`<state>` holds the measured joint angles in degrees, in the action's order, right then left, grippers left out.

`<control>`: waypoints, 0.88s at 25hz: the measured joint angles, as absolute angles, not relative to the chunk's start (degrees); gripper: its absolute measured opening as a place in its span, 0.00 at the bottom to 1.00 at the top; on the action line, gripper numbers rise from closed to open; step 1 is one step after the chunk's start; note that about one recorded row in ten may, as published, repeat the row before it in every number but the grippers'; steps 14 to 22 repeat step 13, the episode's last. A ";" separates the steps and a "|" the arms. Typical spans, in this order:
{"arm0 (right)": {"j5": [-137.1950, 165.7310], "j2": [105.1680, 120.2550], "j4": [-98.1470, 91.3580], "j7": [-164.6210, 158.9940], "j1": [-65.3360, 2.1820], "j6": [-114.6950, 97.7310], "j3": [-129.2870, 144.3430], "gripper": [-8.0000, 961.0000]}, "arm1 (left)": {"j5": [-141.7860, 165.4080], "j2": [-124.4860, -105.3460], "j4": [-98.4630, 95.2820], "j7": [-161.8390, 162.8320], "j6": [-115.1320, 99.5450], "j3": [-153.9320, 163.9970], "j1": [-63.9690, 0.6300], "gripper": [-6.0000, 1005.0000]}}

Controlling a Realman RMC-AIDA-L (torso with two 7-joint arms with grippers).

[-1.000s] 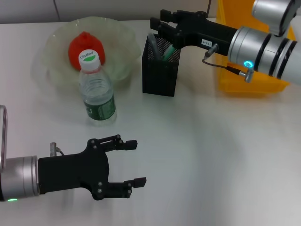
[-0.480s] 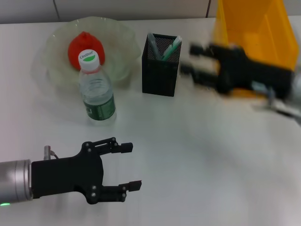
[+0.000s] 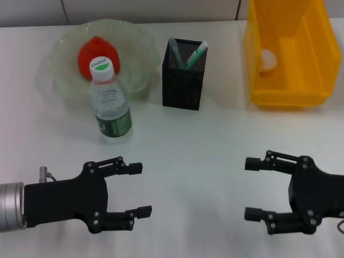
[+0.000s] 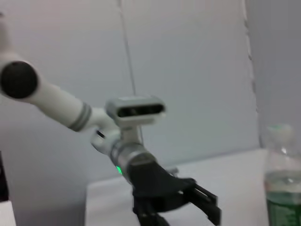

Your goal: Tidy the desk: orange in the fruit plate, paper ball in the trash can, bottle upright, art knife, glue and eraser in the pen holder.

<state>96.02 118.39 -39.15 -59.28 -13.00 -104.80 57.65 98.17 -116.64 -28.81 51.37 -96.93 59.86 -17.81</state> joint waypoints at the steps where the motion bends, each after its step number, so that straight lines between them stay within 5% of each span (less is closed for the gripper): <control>1: 96.10 118.39 -38.27 -58.29 -12.98 -105.29 57.24 0.88 | 98.17 -116.63 -28.81 51.37 -96.96 59.85 -17.77 0.81; 22: 98.38 118.80 -35.73 -58.26 -14.51 -102.76 56.87 0.88 | 98.17 -116.54 -28.83 51.38 -97.24 59.85 -17.66 0.81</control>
